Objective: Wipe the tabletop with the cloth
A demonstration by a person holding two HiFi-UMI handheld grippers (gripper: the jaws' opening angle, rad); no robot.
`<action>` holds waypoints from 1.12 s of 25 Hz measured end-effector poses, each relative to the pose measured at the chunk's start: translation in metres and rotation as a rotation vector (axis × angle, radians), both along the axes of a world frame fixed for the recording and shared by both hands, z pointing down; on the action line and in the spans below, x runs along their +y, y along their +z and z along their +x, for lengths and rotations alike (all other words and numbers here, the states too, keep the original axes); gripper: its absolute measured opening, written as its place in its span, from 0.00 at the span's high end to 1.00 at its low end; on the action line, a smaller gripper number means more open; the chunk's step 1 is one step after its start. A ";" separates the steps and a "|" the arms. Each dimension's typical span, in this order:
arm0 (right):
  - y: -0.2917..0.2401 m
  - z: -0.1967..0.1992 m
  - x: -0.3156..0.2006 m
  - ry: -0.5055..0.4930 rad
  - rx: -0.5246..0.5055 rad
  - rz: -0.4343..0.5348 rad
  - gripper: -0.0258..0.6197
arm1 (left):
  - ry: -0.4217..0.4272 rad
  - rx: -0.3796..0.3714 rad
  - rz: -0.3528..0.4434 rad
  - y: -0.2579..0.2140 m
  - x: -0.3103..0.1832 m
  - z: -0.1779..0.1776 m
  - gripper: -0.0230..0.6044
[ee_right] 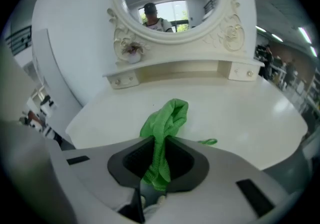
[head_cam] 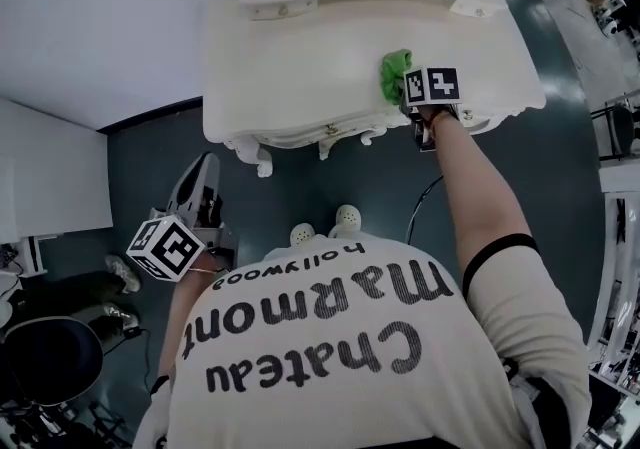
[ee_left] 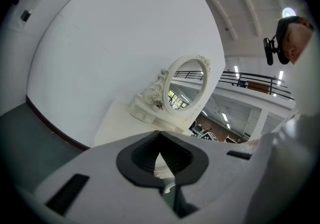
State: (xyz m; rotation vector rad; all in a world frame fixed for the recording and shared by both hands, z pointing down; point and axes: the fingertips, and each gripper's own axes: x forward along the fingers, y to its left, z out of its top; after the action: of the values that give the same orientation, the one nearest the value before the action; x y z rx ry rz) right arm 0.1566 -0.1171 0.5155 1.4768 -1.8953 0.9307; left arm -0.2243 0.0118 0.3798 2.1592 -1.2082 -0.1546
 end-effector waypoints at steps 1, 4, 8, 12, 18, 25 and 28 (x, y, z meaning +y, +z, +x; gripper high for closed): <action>-0.003 -0.002 0.001 0.048 -0.064 0.017 0.85 | 0.015 -0.010 0.000 0.001 -0.002 0.000 0.95; -0.009 -0.014 0.013 0.175 -0.233 0.064 0.85 | 0.038 -0.014 -0.013 0.003 -0.006 0.000 0.95; -0.009 -0.044 0.037 0.272 -0.379 0.104 0.85 | 0.077 0.034 -0.020 0.001 -0.009 0.003 0.95; -0.010 -0.091 0.065 0.351 -0.567 0.093 0.85 | 0.131 0.047 -0.029 0.008 -0.005 0.009 0.95; -0.035 -0.161 0.096 0.335 -0.781 0.058 0.85 | 0.202 0.066 -0.017 0.006 0.004 0.022 0.95; -0.099 -0.204 0.110 0.188 -0.869 0.144 0.85 | 0.220 0.041 0.046 -0.006 0.002 0.033 0.95; -0.132 -0.210 0.107 0.072 -0.825 0.239 0.85 | 0.231 0.002 0.085 -0.014 -0.006 0.044 0.95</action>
State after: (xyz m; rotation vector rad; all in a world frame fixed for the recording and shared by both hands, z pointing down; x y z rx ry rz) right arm -0.0535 -0.0104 0.3834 1.4101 -2.6106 1.5612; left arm -0.1807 0.0062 0.3657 2.3529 -0.9567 -0.1100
